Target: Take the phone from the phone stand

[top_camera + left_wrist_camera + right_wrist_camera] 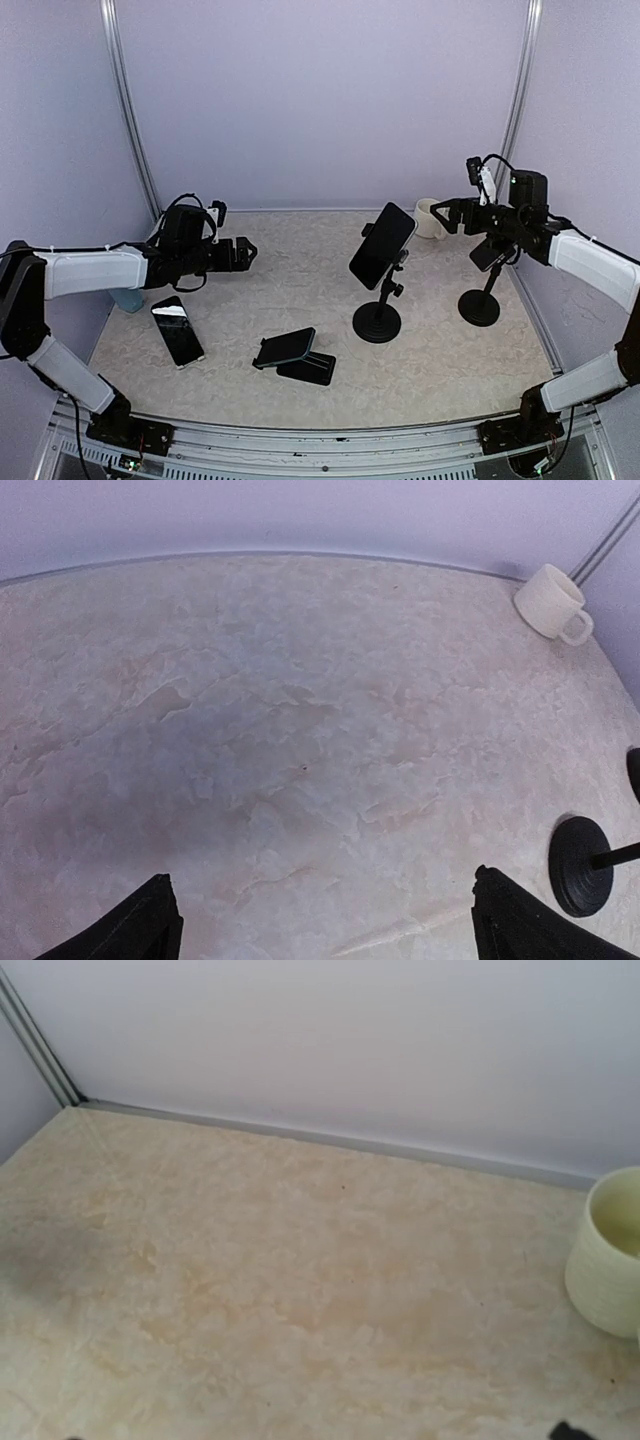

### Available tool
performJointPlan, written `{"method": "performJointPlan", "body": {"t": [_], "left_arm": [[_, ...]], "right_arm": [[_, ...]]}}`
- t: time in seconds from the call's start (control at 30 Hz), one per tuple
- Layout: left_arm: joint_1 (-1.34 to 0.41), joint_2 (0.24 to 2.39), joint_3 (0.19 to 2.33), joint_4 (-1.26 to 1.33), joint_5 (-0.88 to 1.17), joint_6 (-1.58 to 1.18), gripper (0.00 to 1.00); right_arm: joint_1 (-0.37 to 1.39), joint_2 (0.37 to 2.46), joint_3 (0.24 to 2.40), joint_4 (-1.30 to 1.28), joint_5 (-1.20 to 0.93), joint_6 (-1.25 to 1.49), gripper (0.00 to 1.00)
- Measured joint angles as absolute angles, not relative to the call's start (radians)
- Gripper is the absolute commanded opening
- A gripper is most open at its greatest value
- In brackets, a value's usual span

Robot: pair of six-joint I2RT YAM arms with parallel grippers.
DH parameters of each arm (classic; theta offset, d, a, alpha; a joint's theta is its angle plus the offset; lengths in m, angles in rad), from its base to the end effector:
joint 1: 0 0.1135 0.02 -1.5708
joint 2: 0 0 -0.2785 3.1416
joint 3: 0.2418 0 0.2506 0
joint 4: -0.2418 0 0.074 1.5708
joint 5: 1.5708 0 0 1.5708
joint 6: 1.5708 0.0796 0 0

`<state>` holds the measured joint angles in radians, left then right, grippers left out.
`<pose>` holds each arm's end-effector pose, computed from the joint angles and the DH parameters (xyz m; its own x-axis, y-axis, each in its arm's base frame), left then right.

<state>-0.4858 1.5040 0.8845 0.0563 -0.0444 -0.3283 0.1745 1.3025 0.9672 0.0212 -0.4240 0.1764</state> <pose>0.3237 -0.1669 0.2170 -0.5866 -0.0545 -0.8080 0.2579 0.9332 -0.2502 0.3243 0.0904 0.3134 -0.3949 0.0928 -0.9140 -0.4817 0.8262 0.2920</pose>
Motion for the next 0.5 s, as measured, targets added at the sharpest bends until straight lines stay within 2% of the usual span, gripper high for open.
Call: {"method": "performJointPlan", "body": {"t": [0.2,0.5], "left_arm": [[-0.487,1.394,0.836,0.139,0.073,-0.284,0.99],[-0.511,1.342,0.814,0.236,0.164,-0.271,0.99]], "right_arm": [[0.175,1.294,0.994,-0.003,-0.455,0.172,1.00],[0.192,1.197,1.021,-0.084,-0.543,0.225,1.00]]}}
